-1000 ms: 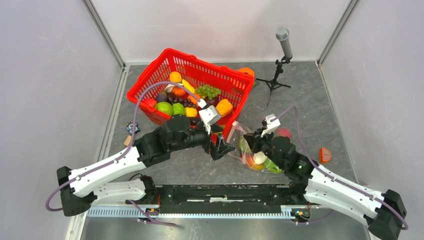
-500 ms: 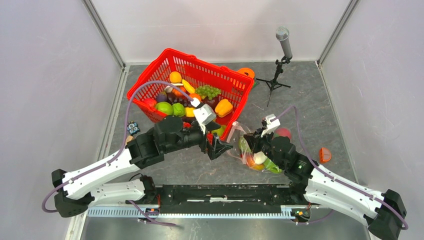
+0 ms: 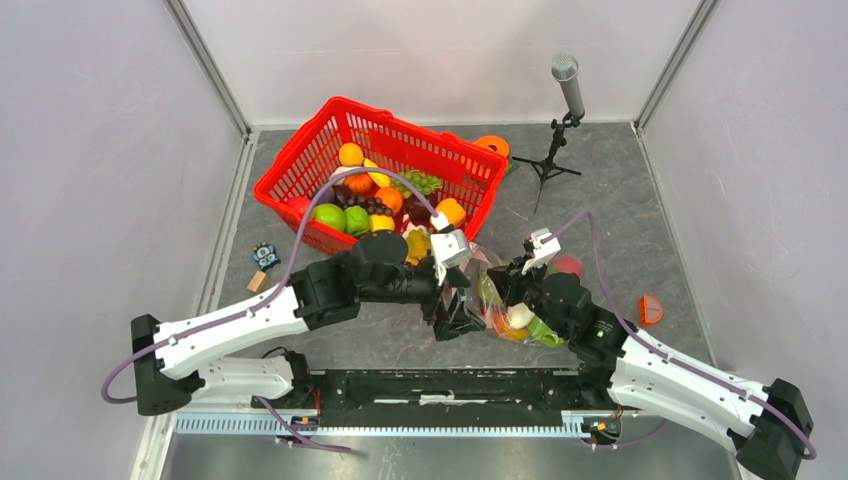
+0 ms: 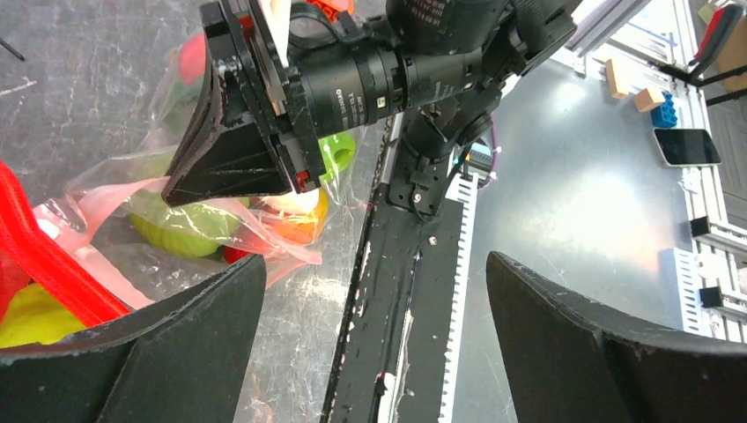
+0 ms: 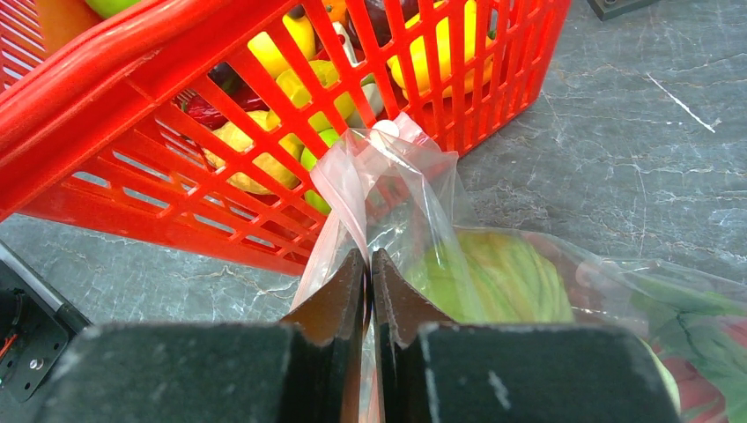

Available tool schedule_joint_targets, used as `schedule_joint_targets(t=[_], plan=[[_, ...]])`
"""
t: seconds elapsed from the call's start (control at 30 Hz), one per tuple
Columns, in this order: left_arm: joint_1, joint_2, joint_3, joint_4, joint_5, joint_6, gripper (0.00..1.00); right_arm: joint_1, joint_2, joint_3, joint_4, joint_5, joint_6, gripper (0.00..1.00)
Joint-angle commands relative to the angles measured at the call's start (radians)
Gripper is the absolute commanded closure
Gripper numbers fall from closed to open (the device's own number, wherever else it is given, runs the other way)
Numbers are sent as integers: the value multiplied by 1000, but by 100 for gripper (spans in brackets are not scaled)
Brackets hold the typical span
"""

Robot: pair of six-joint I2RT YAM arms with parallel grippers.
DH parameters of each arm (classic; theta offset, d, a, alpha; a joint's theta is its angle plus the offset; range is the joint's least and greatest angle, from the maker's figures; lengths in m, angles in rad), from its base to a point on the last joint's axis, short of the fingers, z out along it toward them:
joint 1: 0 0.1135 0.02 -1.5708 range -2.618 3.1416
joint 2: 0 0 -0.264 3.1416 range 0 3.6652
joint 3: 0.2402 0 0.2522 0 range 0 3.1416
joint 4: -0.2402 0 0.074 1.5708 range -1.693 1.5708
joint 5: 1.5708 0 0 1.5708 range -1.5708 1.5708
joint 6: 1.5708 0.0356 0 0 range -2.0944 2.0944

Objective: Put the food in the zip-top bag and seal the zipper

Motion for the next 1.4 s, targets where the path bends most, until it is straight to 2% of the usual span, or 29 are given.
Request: schedule_joint_targets(t=[0.0,0.23,0.53,0.8,0.9,1.03,1.2,1.3,1.37], plan=[[-10,24,-9,-43,-15,39,0,2,-6,8,32,7,-3,89],[-10,41,-40,-87,-209,33,0,2,-13,5,27,22,8,89],[-10,86,-105,-130,-616,-48,0,1,-58,4,-12,95,29,89],[24,134,-101,-196,-819,-120,0,2,-80,33,-56,68,6,89],[44,112,-109,-197,-802,-111,0,1,-92,53,-68,39,-17,89],[43,4,-143,-60,-656,-86,0,1,-118,85,-115,37,-46,90],[44,-32,-164,92,-450,-208,0,2,-196,78,-50,46,-27,90],[34,-11,-129,73,-407,-284,4,2,-242,85,-25,40,-12,90],[21,-2,-127,84,-426,-306,4,2,-283,82,-14,45,-2,90]])
